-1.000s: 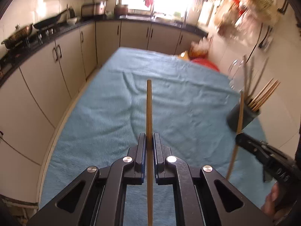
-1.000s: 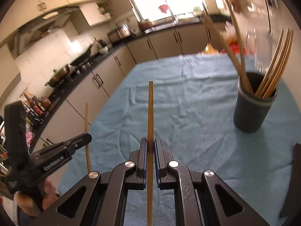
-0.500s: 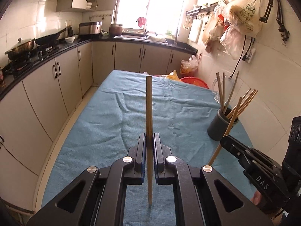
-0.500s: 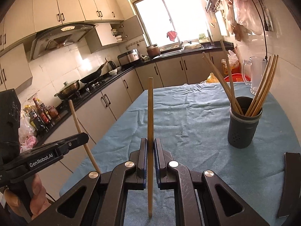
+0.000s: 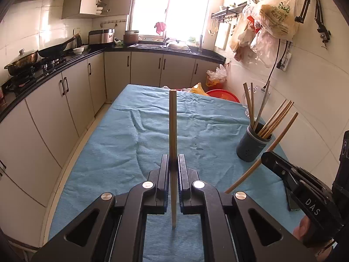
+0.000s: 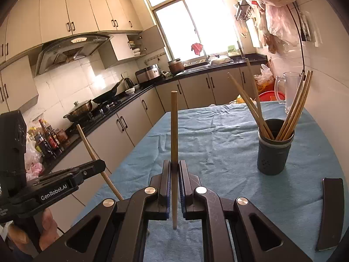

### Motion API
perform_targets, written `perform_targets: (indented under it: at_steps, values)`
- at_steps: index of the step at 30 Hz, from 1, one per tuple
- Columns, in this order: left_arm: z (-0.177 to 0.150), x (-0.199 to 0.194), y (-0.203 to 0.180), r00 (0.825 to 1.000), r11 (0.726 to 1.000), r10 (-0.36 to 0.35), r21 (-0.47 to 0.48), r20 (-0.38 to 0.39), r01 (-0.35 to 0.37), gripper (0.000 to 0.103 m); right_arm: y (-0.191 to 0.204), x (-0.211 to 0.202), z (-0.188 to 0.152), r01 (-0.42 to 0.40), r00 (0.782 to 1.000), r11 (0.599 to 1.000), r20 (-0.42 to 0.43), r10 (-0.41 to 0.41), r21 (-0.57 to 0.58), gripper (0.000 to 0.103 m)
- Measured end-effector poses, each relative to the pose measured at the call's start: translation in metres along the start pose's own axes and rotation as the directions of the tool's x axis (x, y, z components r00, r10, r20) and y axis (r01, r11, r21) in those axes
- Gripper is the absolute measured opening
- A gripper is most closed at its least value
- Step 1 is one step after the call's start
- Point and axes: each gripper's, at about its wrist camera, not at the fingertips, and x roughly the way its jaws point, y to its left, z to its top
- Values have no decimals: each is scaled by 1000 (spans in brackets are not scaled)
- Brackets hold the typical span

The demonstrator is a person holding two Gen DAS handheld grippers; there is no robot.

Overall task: Organize utensils
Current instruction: 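Lift both held chopsticks upright and carry them over the black cup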

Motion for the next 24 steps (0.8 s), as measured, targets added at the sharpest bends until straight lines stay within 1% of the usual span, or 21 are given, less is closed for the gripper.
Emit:
perform_targets:
  at_steps: [17, 24]
  values:
    - [3, 0, -12, 1000, 1000, 2, 24, 7, -2, 6, -19, -12, 3, 14, 1000, 999, 16, -15, 40, 8]
    - [7, 2, -24, 1000, 999, -5, 49, 3, 5, 6, -33, -26, 6, 28, 999, 997, 44, -31, 68, 8]
